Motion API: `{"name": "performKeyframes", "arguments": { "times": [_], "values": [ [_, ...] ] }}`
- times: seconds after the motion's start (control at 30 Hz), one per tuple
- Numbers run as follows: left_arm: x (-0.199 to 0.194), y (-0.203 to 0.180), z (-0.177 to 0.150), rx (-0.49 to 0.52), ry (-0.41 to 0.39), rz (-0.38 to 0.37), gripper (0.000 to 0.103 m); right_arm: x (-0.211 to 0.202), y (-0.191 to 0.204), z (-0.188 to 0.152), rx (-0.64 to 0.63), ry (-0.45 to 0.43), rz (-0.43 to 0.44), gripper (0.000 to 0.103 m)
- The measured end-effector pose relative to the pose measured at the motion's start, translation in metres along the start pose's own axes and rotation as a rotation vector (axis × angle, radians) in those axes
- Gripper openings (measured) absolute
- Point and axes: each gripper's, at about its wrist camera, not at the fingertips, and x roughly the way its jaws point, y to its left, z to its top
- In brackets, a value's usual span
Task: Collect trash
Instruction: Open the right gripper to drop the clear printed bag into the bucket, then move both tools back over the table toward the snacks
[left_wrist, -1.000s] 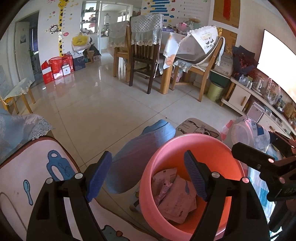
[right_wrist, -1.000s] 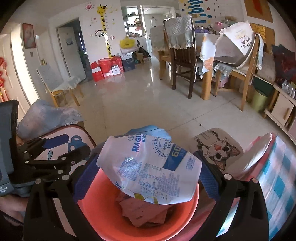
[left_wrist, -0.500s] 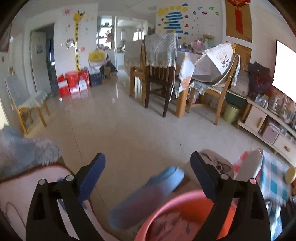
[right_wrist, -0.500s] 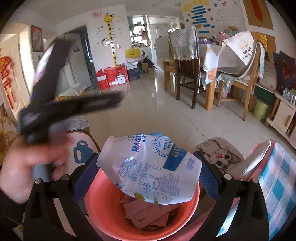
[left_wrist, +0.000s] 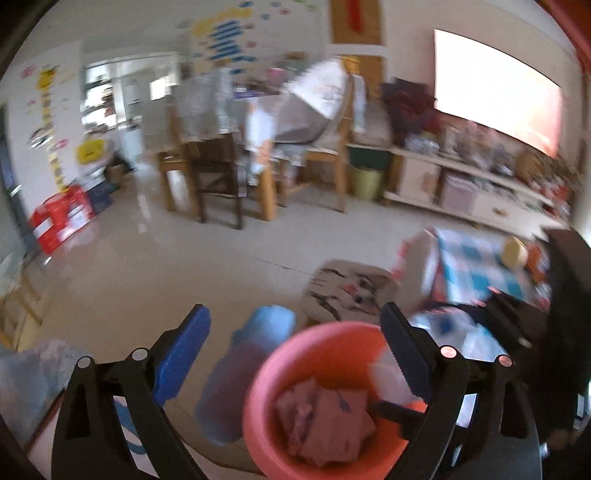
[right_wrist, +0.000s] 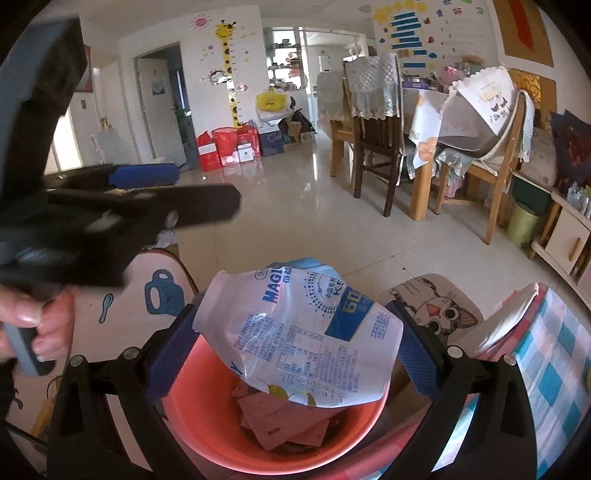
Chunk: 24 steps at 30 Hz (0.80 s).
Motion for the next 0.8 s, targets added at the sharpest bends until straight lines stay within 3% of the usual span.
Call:
{"name": "performKeyframes", "arguments": {
  "times": [0.13, 0.33, 0.47, 0.63, 0.8],
  "values": [
    [0.012, -0.014, -0.006, 0.103, 0.080, -0.019, 0.092, 0.001, -0.002, 0.004, -0.027, 0.006, 0.008, 0.099],
    [0.042, -0.003, -0.016, 0.057, 0.192, -0.026, 0.093, -0.001, 0.014, 0.009, -0.113, -0.014, 0.018, 0.099],
    [0.042, 0.018, -0.015, -0.033, 0.149, 0.028, 0.093, 0.002, 0.012, 0.011, -0.105, -0.026, 0.008, 0.099],
    [0.023, 0.043, -0.018, -0.164, 0.060, 0.090, 0.093, -0.007, -0.012, 0.006, -0.005, -0.051, -0.015, 0.099],
    [0.003, 0.039, -0.022, -0.252, -0.011, 0.070, 0.095, -0.045, -0.047, -0.014, 0.109, -0.075, -0.082, 0.099]
  ]
}}
